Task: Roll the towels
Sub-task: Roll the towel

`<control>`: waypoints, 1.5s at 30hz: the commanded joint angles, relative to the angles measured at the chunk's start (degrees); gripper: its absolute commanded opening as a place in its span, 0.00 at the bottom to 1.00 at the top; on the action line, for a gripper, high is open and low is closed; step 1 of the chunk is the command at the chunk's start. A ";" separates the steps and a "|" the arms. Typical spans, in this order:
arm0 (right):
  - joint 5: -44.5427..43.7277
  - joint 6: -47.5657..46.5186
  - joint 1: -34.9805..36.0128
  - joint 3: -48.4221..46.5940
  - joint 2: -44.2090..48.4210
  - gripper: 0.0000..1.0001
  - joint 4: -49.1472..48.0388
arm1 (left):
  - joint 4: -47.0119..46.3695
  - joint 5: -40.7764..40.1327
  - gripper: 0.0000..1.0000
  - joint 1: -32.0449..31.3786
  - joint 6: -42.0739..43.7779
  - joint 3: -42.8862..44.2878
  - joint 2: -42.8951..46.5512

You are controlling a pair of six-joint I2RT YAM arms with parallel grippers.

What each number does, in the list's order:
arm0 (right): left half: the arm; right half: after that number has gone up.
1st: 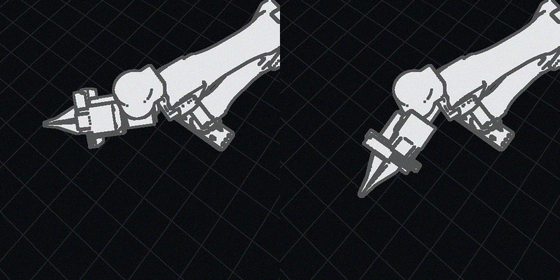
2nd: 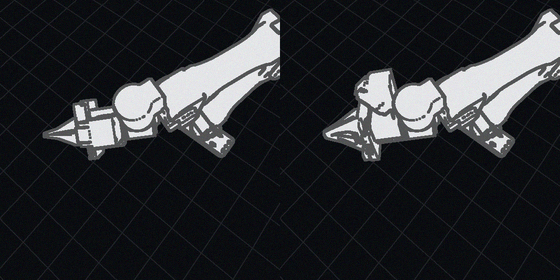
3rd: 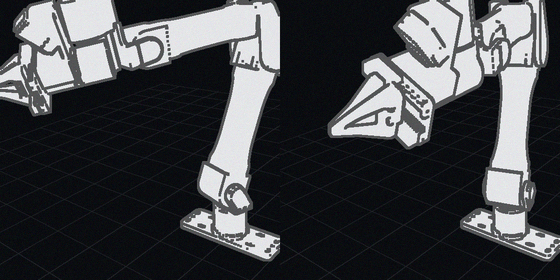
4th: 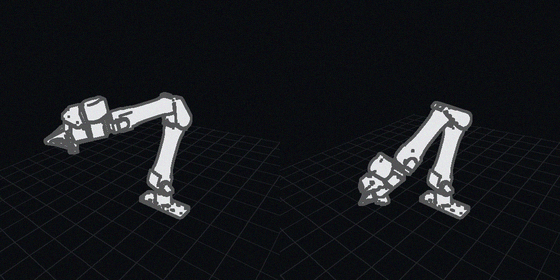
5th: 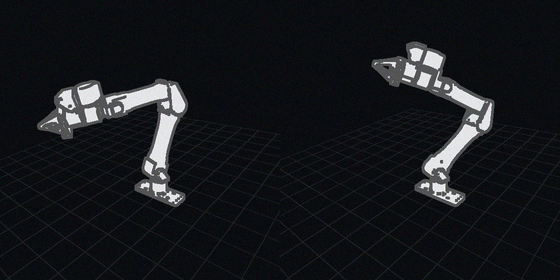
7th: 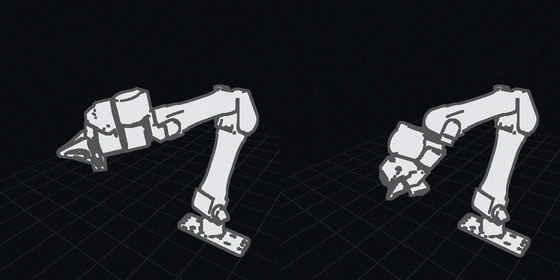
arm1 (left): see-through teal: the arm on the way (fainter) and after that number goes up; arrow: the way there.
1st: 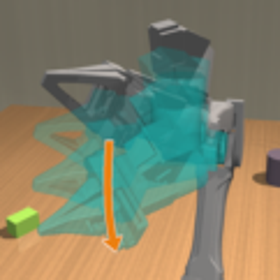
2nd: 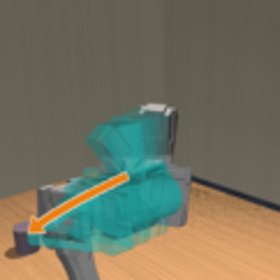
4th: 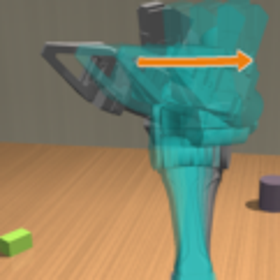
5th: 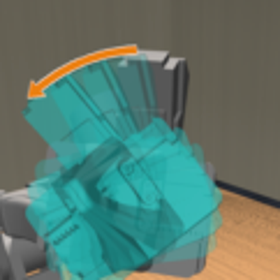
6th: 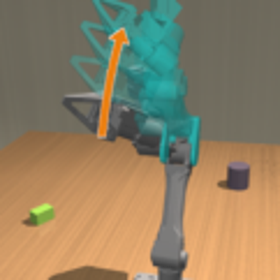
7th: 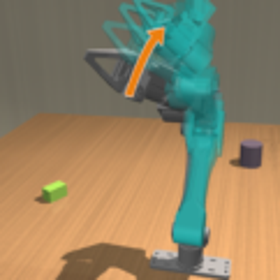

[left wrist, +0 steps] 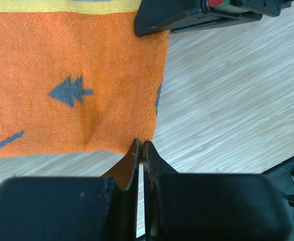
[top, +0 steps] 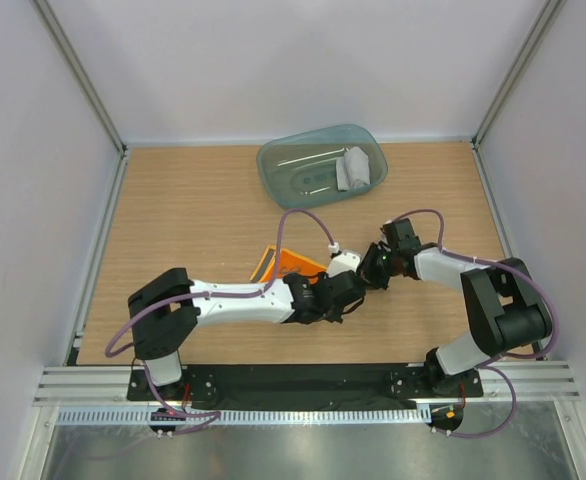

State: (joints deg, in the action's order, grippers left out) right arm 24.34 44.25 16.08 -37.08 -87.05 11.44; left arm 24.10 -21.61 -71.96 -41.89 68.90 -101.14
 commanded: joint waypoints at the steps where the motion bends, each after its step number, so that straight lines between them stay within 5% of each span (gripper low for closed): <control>1: -4.12 -1.88 0.01 -3.78 -0.49 0.10 1.91 | -0.81 -0.02 0.00 0.16 -1.18 -0.70 2.70; 4: -5.96 -2.59 0.01 -5.54 -0.49 0.09 4.28 | -0.81 0.16 0.00 0.16 -1.53 -1.23 3.14; 5: -6.75 -3.37 0.10 -6.16 -0.49 0.17 5.25 | -0.89 0.42 0.00 0.24 -1.62 -1.32 3.23; 6: -8.67 -3.99 0.10 -7.55 -0.41 0.44 7.61 | -0.98 0.60 0.00 0.16 -2.05 -1.66 3.58; 7: -9.82 -4.52 0.10 -8.35 -0.41 0.53 8.85 | -1.16 0.69 0.00 0.24 -2.14 -1.84 3.67; 12: -18.51 -7.85 -0.34 -14.14 0.82 0.65 16.66 | -1.95 1.21 0.00 0.33 -4.51 -3.25 5.16; 28: -20.56 -9.97 -0.87 -19.35 10.49 0.59 22.39 | -12.41 9.83 0.00 10.34 -25.08 -20.38 18.17; 37: -8.44 -11.20 5.97 -17.24 15.58 0.41 16.34 | -9.25 14.31 0.00 17.82 -30.35 -24.43 19.67; 45: 2.02 -6.29 12.13 -6.87 14.80 0.13 -1.67 | -8.54 16.16 0.00 20.28 -33.61 -27.07 18.61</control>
State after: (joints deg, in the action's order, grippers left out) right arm 20.40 35.55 26.98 -47.48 -71.66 19.16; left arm 15.29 -6.70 -52.38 -73.32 42.59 -82.26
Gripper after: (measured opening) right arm 0.151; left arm 0.009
